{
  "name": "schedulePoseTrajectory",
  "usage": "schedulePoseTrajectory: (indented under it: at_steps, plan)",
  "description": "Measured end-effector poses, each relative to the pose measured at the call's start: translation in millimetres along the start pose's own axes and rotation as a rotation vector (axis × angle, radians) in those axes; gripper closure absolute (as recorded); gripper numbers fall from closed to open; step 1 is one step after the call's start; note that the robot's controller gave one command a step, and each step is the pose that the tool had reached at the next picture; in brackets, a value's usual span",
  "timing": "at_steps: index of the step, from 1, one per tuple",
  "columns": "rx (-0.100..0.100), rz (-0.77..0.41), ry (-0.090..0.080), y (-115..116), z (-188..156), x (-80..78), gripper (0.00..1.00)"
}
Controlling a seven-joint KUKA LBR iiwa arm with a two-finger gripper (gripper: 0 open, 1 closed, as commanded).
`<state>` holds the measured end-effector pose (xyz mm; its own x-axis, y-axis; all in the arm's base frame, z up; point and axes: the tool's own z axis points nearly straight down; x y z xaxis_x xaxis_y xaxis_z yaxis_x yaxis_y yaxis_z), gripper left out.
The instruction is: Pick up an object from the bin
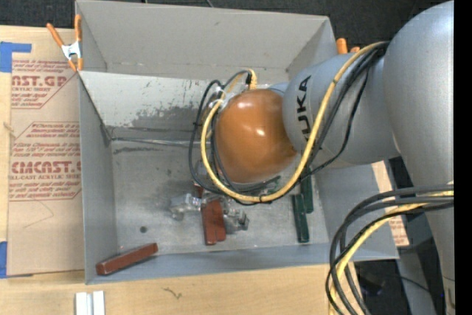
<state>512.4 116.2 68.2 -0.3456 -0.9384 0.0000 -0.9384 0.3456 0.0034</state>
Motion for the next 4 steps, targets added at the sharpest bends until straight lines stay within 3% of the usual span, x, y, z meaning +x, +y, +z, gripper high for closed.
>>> schedulePoseTrajectory:
  at_steps: [1, 2, 4]
  plan:
    - [0.001, 0.002, -0.003, 1.0, 0.4, -1.2, 0.0]
    - [0.001, 0.002, -0.003, 0.9, 0.3, -1.2, 1.0]
    - [0.004, 0.005, -0.003, 2.0, -41.6, -3.3, 1.0]
